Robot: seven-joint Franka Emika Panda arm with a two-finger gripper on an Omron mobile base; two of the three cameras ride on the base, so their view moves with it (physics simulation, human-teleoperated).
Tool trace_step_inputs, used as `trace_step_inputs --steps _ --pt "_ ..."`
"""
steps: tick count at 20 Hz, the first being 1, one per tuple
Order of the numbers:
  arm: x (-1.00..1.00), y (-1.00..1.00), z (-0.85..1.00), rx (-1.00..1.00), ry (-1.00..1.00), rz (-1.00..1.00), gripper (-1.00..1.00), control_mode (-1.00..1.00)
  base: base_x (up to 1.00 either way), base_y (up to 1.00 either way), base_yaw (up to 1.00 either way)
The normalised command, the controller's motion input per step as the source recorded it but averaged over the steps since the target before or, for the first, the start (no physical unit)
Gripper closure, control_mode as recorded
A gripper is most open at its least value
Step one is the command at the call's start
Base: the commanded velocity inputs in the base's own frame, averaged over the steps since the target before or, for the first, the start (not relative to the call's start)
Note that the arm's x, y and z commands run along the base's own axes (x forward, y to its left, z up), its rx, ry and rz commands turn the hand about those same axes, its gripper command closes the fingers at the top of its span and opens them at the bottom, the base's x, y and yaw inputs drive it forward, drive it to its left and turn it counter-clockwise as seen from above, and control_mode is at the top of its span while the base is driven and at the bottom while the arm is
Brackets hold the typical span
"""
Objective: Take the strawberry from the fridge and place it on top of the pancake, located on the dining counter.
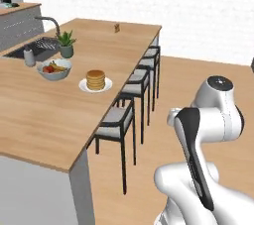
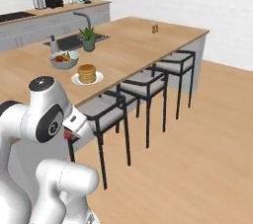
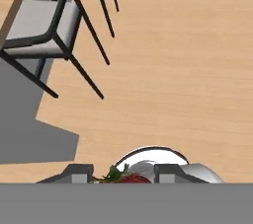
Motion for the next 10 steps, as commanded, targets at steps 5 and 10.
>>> trace_step_inputs --steps 5,10 --pt "0.00 0.00 0.00 0.00 0.00 0.00 1.00 1.00 0.68 -0.77 0.69" --pt "0.00 0.00 0.00 0.00 0.00 0.00 1.00 1.00 0.43 -0.77 0.75"
